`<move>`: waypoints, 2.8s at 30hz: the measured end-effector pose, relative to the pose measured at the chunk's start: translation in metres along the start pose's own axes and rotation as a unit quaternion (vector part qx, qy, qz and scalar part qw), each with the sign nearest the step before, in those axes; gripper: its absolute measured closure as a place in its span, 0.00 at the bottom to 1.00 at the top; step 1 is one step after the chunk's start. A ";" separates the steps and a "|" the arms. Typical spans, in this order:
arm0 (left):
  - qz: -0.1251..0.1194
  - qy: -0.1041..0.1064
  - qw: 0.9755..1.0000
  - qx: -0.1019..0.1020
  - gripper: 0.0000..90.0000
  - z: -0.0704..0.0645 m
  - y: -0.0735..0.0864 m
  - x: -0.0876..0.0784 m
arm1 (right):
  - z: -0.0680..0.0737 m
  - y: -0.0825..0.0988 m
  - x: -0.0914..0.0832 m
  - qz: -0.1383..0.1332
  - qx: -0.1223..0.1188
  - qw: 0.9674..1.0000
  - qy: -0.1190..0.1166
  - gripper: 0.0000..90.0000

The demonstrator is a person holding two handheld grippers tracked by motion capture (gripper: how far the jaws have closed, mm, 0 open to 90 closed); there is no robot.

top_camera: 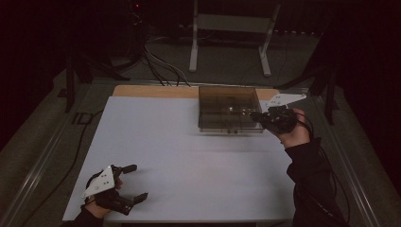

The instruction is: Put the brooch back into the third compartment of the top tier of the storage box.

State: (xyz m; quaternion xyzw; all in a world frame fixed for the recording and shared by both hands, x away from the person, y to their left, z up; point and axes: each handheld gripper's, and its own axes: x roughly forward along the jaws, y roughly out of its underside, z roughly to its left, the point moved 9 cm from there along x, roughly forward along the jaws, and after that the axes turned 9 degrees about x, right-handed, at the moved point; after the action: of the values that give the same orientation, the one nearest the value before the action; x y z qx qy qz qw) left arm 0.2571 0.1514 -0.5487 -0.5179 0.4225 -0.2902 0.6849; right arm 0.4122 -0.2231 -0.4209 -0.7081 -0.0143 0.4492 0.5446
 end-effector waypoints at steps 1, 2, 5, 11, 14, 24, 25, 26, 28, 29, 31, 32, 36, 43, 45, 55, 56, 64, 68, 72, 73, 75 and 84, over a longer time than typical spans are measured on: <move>0.000 -0.001 1.000 0.000 0.01 0.000 0.000 0.000 | -0.001 0.000 0.001 0.002 0.000 1.000 0.003 0.95; 0.001 -0.002 1.000 0.000 0.01 0.000 0.000 0.000 | -0.003 0.000 0.003 0.004 0.001 1.000 0.004 0.95; 0.000 -0.001 1.000 0.001 0.01 0.000 0.000 0.000 | -0.006 0.001 0.006 0.006 0.004 1.000 0.005 0.95; 0.001 0.001 1.000 0.001 0.01 0.000 0.000 0.000 | -0.012 0.003 0.014 0.012 0.014 1.000 0.007 0.95; 0.002 0.001 1.000 0.002 0.01 -0.001 0.000 0.000 | -0.015 0.004 0.018 0.018 0.018 1.000 0.008 0.95; 0.000 -0.001 1.000 0.001 0.01 0.000 0.000 0.000 | -0.028 0.011 0.033 0.039 0.036 0.999 0.012 0.95; 0.001 -0.001 1.000 0.001 0.01 0.000 0.000 0.000 | -0.029 0.012 0.035 0.040 0.039 0.998 0.012 0.95; 0.001 0.000 1.000 0.002 0.01 0.000 0.000 0.000 | -0.030 0.013 0.036 0.042 0.039 0.998 0.013 0.95; 0.001 0.000 1.000 0.001 0.01 0.000 0.000 0.000 | -0.033 0.016 0.038 0.046 0.043 0.998 0.014 0.95; 0.001 0.000 1.000 0.002 0.01 0.000 0.000 0.000 | -0.035 0.017 0.039 0.047 0.045 0.998 0.015 0.95; 0.002 0.001 1.000 0.002 0.01 -0.001 0.000 0.000 | -0.038 0.018 0.042 0.048 0.051 0.997 0.012 0.95; 0.001 0.001 1.000 0.003 0.01 -0.001 0.000 0.000 | -0.040 0.020 0.044 0.049 0.054 0.997 0.013 0.95; 0.002 0.000 1.000 0.002 0.01 0.000 0.001 0.000 | -0.046 0.025 0.050 0.054 0.067 0.996 0.012 0.95; 0.001 0.001 1.000 0.002 0.01 -0.001 0.000 0.000 | -0.052 0.031 0.061 0.066 0.075 0.995 0.012 0.95; 0.000 0.001 1.000 0.001 0.01 0.000 0.000 0.000 | -0.053 0.032 0.064 0.073 0.073 0.995 0.014 0.95; 0.001 0.001 1.000 0.003 0.01 -0.001 0.000 0.000 | -0.055 0.036 0.075 0.089 0.078 0.993 0.010 0.95; 0.002 0.000 1.000 0.002 0.01 0.000 0.001 0.000 | -0.055 0.037 0.077 0.092 0.078 0.993 0.012 0.95; 0.002 0.000 1.000 0.000 0.01 0.000 0.001 0.000 | -0.058 0.042 0.084 0.099 0.087 0.991 0.008 0.94; 0.000 0.000 1.000 0.000 0.01 0.000 0.000 0.000 | -0.059 0.040 0.083 0.088 0.095 0.992 0.002 0.94; 0.000 0.000 1.000 -0.001 0.01 0.000 0.001 0.000 | -0.062 0.037 0.081 0.076 0.105 0.992 0.007 0.78; 0.000 0.000 1.000 -0.002 0.01 0.000 0.001 0.000 | -0.063 0.036 0.080 0.073 0.107 0.991 0.008 0.75; 0.001 0.000 1.000 -0.001 0.01 0.000 0.001 0.000 | -0.062 0.034 0.078 0.064 0.114 0.991 0.007 0.70; -0.001 0.001 1.000 -0.002 0.01 0.000 0.000 0.000 | -0.051 0.021 0.066 0.037 0.100 0.994 0.011 0.49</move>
State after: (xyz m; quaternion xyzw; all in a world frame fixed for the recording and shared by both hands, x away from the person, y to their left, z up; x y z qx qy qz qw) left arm 0.2571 0.1517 -0.5488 -0.5195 0.4228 -0.2906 0.6833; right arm 0.4747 -0.2370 -0.4783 -0.6552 0.0624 0.4605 0.5957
